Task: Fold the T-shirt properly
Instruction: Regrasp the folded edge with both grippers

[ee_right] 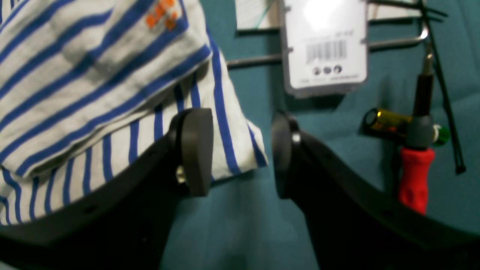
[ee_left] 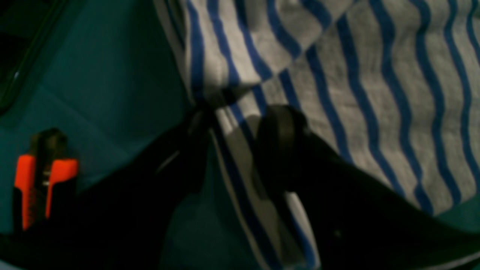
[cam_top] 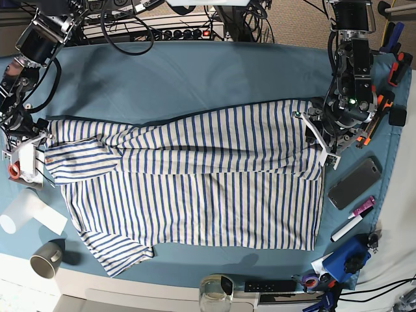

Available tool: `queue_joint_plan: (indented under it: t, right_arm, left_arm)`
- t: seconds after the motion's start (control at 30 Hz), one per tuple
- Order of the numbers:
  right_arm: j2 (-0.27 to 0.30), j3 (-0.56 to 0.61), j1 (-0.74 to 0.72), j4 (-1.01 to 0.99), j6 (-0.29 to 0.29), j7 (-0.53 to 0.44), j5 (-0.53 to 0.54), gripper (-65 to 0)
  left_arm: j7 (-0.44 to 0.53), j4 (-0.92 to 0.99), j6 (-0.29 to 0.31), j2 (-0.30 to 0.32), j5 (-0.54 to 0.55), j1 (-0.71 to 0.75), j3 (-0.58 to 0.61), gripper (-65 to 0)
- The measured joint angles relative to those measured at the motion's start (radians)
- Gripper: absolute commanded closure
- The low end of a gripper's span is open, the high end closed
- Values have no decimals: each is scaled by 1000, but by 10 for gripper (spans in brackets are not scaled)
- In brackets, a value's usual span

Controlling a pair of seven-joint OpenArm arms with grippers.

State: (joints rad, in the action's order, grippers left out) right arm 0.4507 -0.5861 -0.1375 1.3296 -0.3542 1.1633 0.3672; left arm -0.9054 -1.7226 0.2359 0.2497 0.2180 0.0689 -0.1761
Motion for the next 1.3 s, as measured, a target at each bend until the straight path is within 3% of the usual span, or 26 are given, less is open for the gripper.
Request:
queue_joint_plan:
  t: [0.4,0.57,1.0,1.1,1.3]
  right_arm:
    - [-11,-2,63,-93,14,-146,6,-258]
    - [2,-8,57,-158,-52,-180,81,-258]
    - [4,-8,55,-161,-56,-180,91,-257]
    - [4,-8,55,-161,-54,-180,107,-257]
    - [3,-8,55,-164,-58,-177,144,-257]
  left_arm:
    - [0,0,0,0,0,0,0,-258]
    - [0,0,0,0,0,-3,0,-258]
    - [-18,3,0,-6,65,-3,0,-257]
    - [-46,14,0,-6,88,-3,0,-222]
    - [0,56,0,-6,51,-14,-1,-215]
